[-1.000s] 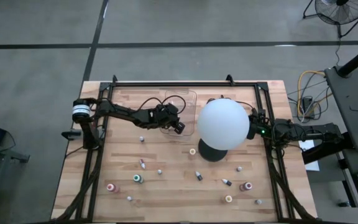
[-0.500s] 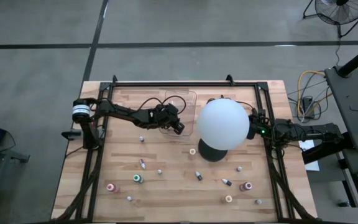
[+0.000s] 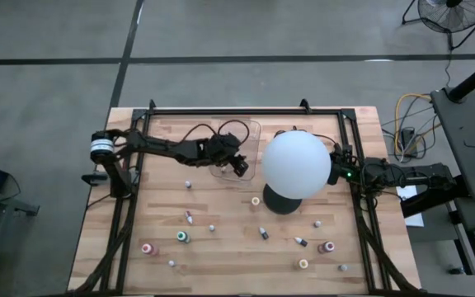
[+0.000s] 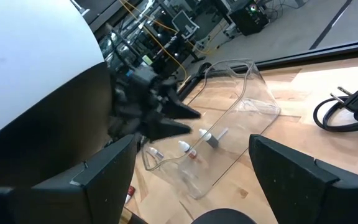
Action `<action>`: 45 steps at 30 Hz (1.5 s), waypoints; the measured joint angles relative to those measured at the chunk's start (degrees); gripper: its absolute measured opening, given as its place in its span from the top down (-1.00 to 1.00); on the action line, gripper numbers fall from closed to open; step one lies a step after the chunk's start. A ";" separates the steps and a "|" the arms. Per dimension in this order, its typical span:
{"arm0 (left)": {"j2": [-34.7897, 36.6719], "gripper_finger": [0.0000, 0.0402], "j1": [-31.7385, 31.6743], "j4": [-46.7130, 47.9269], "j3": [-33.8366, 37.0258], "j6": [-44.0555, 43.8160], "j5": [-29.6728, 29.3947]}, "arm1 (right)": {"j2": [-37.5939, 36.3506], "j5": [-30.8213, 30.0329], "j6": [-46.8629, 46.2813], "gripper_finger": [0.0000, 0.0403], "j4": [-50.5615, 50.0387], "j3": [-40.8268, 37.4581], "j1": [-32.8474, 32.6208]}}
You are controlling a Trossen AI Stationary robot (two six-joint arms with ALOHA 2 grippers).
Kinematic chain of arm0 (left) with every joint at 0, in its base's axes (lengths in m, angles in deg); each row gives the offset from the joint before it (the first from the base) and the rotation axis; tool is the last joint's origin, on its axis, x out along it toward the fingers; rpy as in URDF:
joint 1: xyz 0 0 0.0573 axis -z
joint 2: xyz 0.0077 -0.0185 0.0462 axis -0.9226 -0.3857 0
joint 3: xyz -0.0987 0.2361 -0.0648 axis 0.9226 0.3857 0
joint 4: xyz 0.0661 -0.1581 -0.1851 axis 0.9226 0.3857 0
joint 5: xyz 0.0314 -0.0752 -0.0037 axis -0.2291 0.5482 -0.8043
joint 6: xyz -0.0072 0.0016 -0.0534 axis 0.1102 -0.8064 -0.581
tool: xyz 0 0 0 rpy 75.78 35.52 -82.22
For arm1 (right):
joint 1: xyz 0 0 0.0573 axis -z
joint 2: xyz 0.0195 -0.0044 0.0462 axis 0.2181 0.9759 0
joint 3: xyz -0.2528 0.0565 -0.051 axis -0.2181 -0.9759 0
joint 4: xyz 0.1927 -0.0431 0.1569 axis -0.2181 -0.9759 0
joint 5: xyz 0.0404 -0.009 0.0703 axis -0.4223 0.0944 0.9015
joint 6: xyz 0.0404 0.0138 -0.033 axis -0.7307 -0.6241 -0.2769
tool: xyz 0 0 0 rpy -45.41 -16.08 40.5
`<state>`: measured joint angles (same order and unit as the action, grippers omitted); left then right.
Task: Pick & Place food coloring
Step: Put the small purple food coloring bottle into the transparent bin
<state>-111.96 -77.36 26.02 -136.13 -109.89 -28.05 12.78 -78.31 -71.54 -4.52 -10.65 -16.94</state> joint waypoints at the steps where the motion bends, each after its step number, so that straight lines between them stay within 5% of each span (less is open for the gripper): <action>1: 1.07 0.08 0.04 0.58 -0.87 0.41 0.07 | 0.02 0.00 0.00 -0.50 -0.02 0.00 0.00; 13: 15.87 0.07 0.75 21.69 -8.29 3.95 -2.19 | 0.27 -0.11 0.00 -0.50 0.03 0.01 0.02; 23: 27.16 0.07 1.45 44.50 -8.73 -3.20 -3.23 | 1.05 -0.03 0.00 -0.50 0.02 0.00 0.02; 31: 25.73 0.07 1.80 59.17 -8.70 -4.64 -0.37 | 1.16 0.02 0.02 -0.50 -0.01 0.01 0.00; 38: 21.53 0.07 2.69 63.10 -8.38 -3.68 7.05 | 1.16 0.02 0.02 -0.50 -0.01 0.01 0.00; 45: 16.45 0.07 4.27 66.86 -8.14 -3.63 7.81 | 1.16 0.02 0.02 -0.50 0.00 0.02 0.00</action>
<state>-95.51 -73.09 92.87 -144.27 -113.53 -20.25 13.93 -78.29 -71.52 -4.52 -10.63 -16.94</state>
